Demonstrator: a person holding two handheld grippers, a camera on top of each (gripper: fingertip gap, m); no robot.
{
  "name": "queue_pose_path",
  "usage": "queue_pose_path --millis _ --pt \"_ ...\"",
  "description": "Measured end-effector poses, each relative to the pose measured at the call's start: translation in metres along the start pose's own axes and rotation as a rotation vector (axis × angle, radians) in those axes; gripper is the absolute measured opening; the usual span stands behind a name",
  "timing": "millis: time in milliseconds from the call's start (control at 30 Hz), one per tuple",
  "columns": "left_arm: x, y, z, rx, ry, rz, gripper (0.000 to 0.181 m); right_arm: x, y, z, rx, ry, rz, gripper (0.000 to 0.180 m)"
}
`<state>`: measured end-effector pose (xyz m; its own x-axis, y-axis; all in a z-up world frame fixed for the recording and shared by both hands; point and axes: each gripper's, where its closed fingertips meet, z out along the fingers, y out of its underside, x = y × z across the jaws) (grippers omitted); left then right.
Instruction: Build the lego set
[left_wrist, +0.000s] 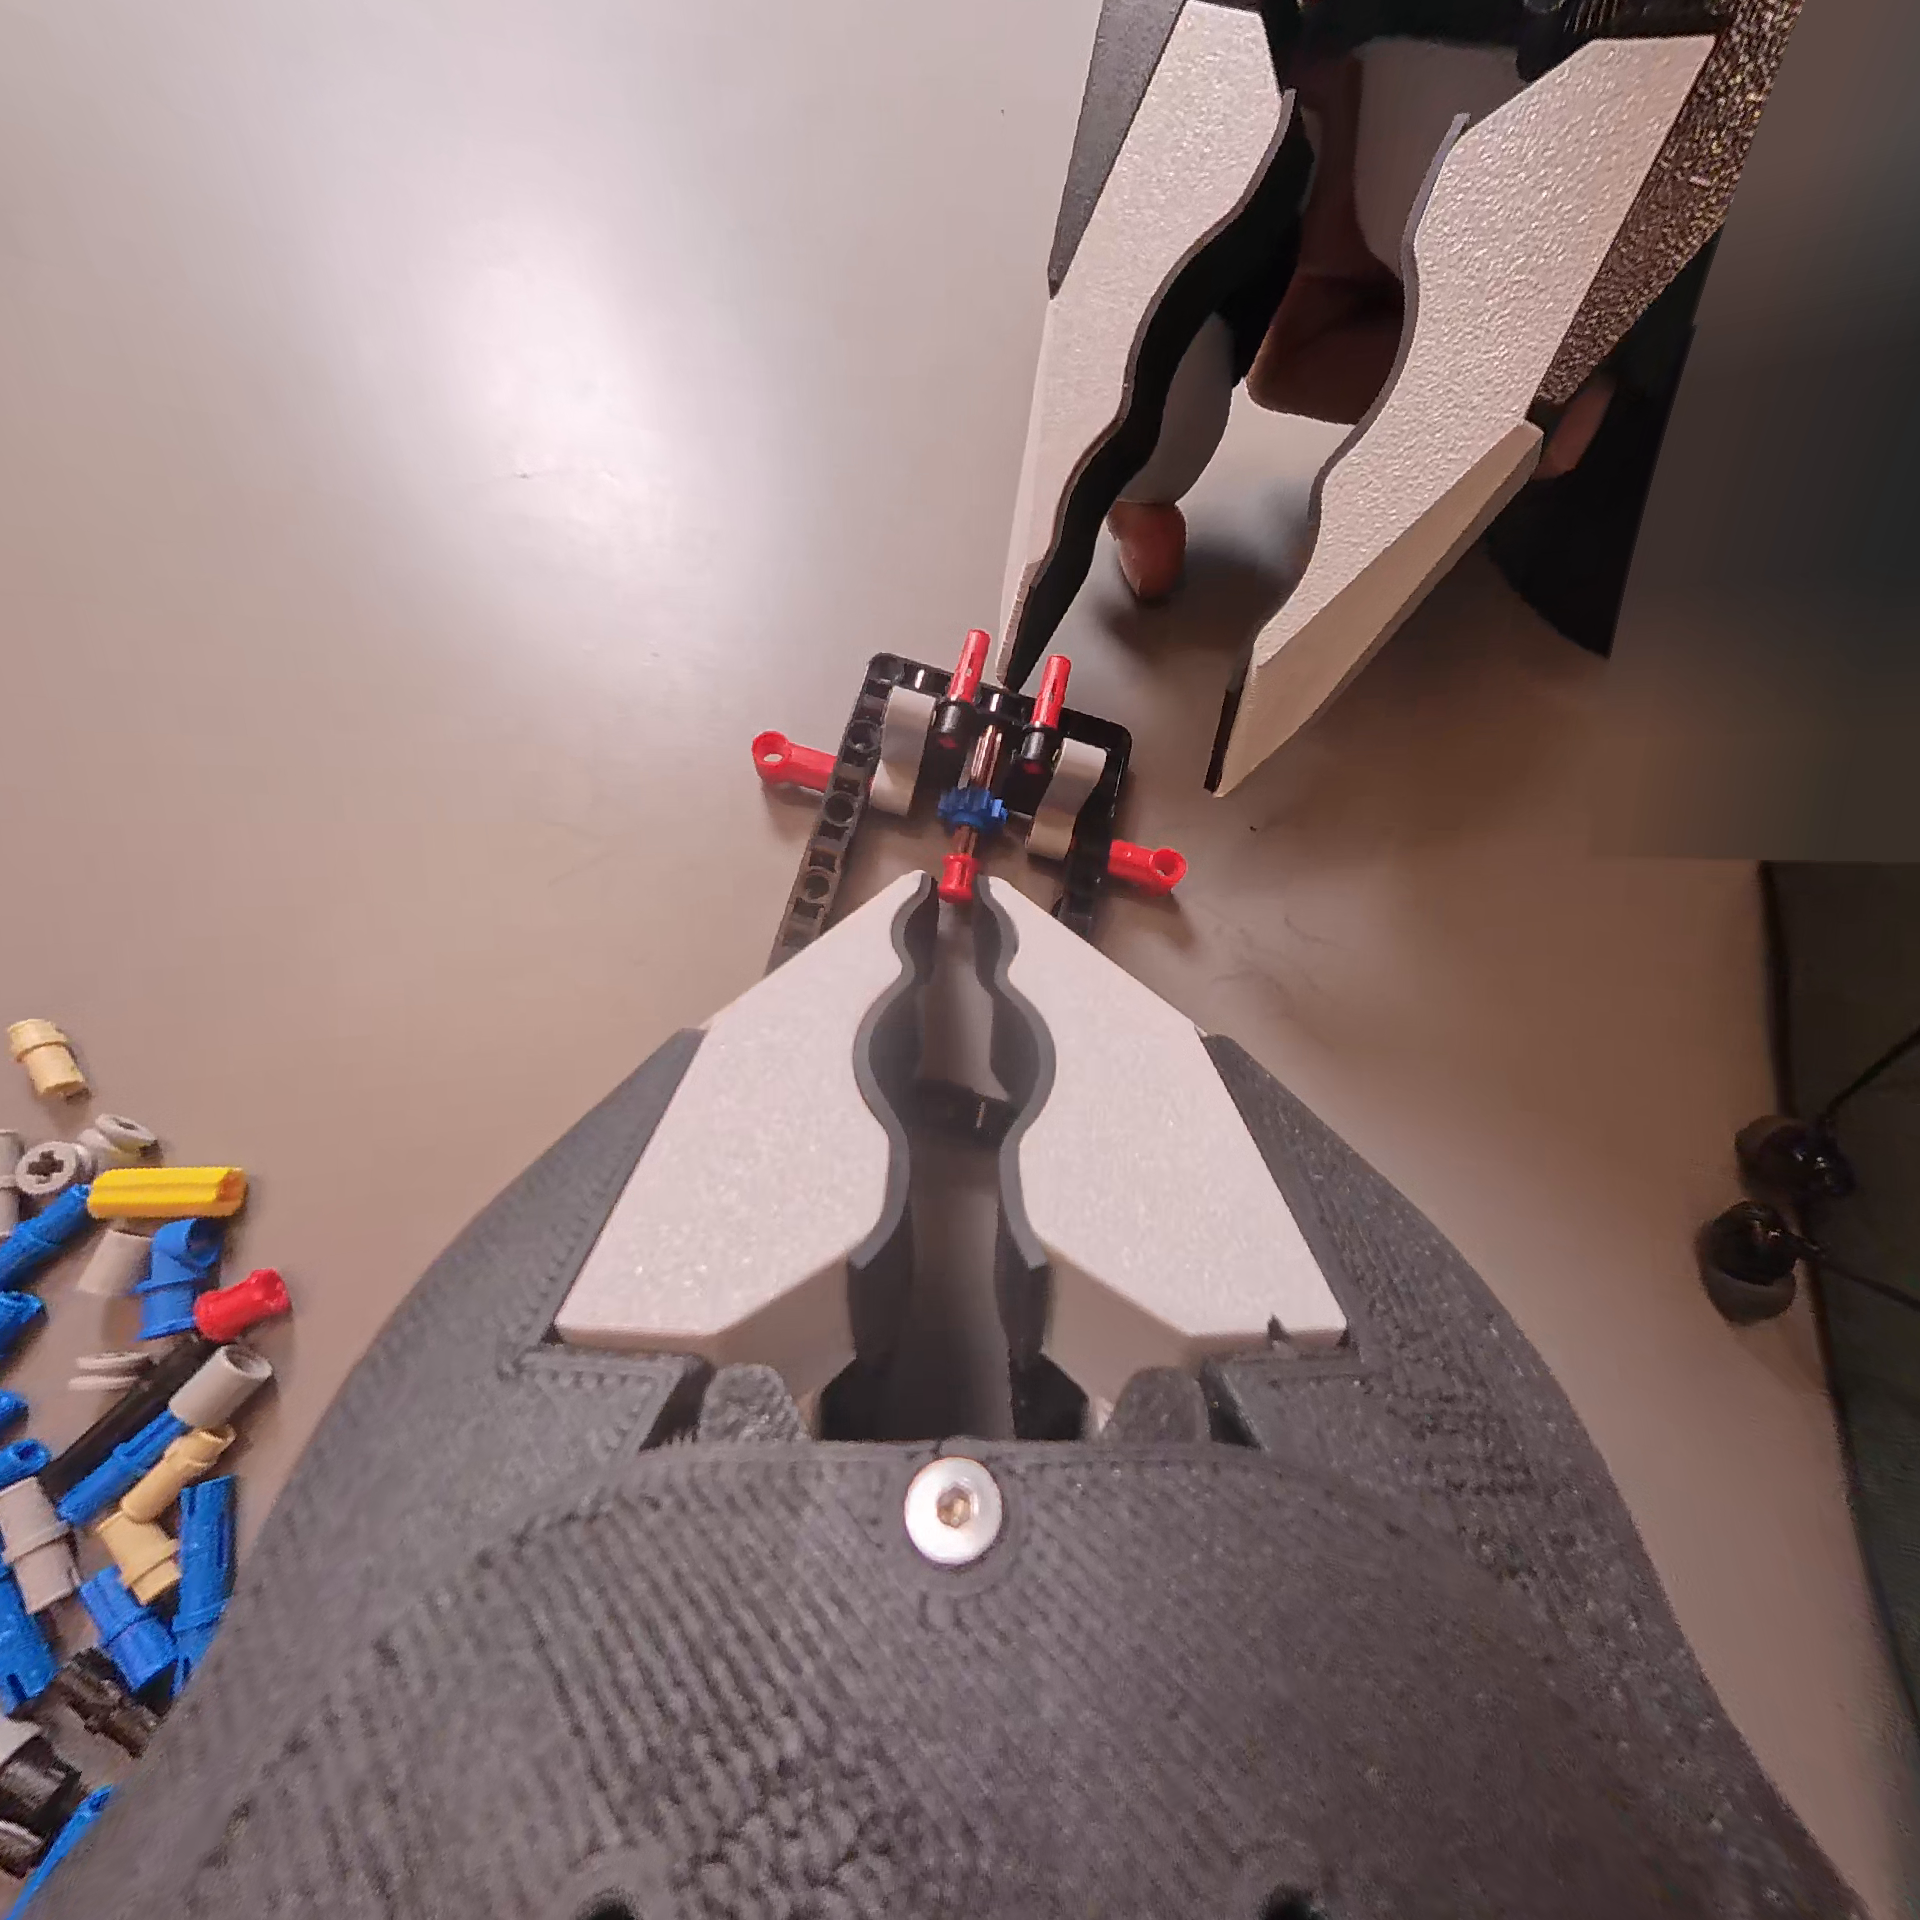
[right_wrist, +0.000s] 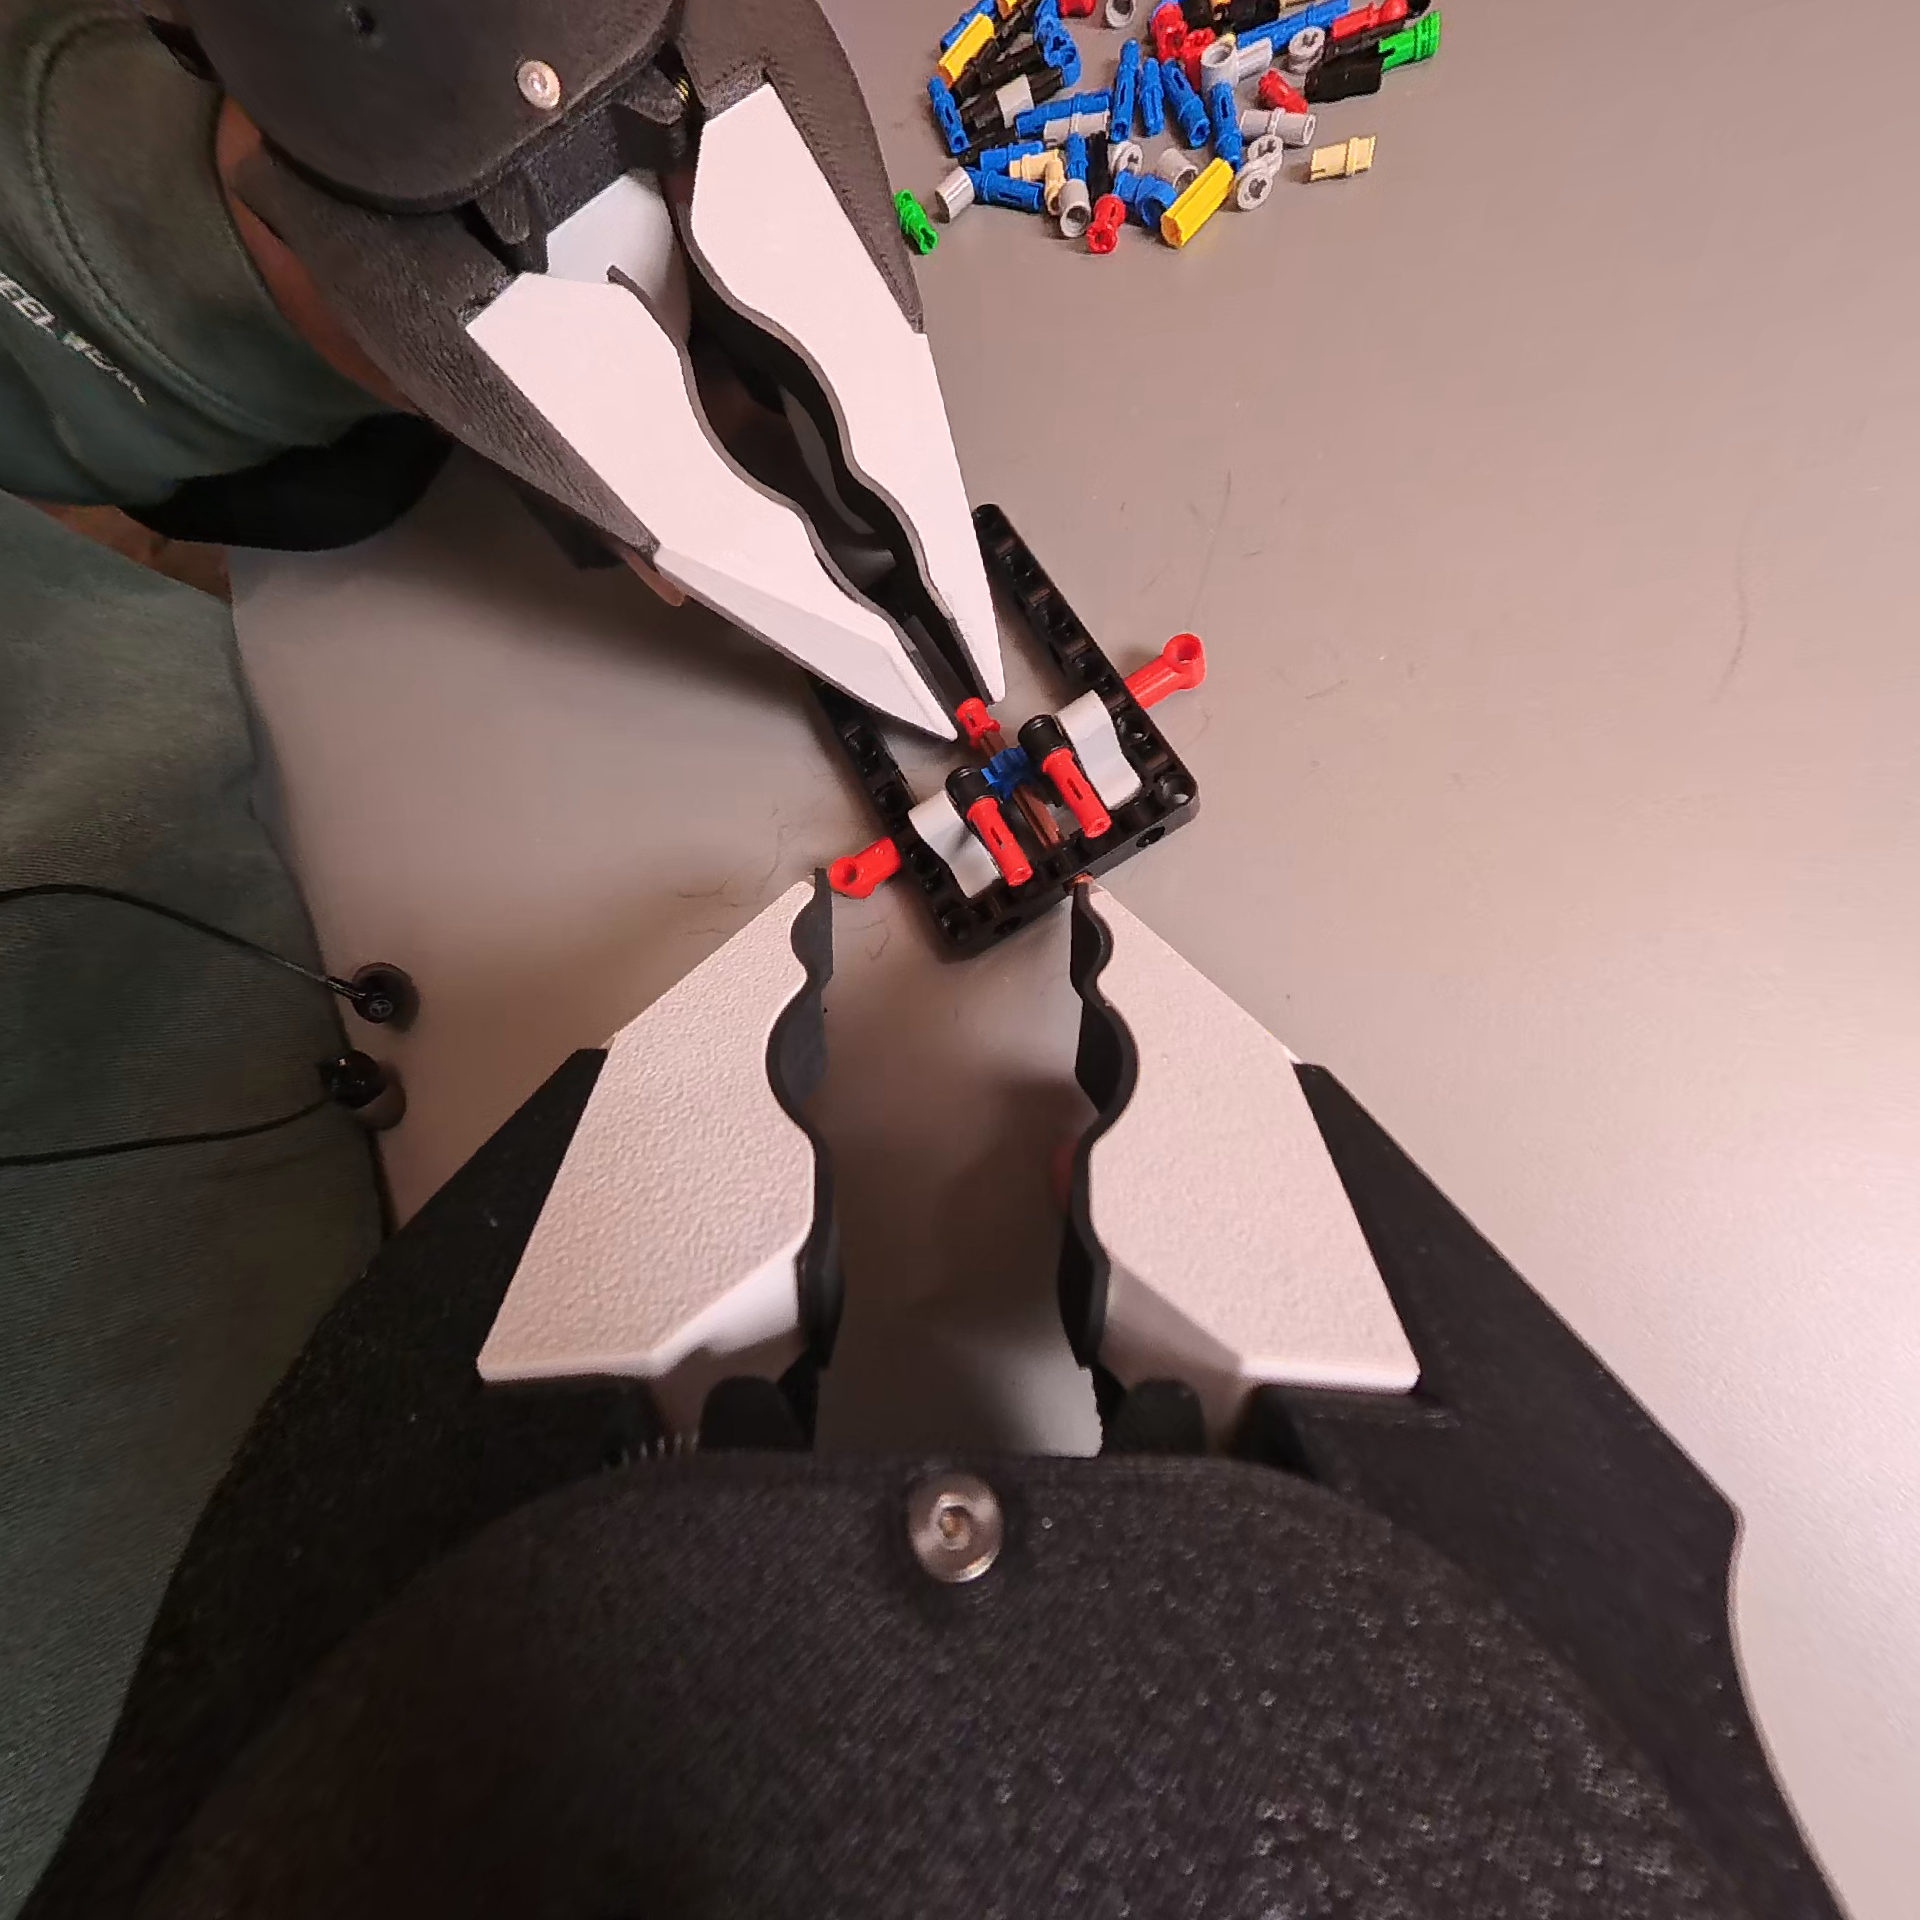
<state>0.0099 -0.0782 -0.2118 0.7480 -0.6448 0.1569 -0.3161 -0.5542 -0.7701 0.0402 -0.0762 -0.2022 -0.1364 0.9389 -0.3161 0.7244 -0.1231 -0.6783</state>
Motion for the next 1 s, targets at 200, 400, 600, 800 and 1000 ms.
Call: queue_pose_path --millis 200,400,600,800,1000 --pt "-0.0001 -0.0006 -0.0006 0.003 0.023 -0.019 0.005 0.0 0.0 0.0 0.0 0.0 -0.001 0.044" --pt "-0.0011 -0.001 -0.0005 0.004 0.031 -0.031 0.005 -0.0002 0.0 -0.0001 0.001 -0.001 -0.005 0.044" --pt "-0.0031 -0.0013 -0.0008 -0.005 0.056 -0.037 0.005 -0.0007 -0.0001 0.0 0.005 -0.008 -0.005 0.044" --pt "-0.0034 -0.0032 -0.0026 -0.016 0.143 -0.036 0.005 -0.0011 0.0001 -0.0004 0.01 -0.014 -0.011 0.044" --pt "-0.0048 -0.0029 -0.0021 -0.049 0.216 -0.045 0.005 -0.0015 0.0001 -0.0008 0.016 -0.02 -0.015 0.043"
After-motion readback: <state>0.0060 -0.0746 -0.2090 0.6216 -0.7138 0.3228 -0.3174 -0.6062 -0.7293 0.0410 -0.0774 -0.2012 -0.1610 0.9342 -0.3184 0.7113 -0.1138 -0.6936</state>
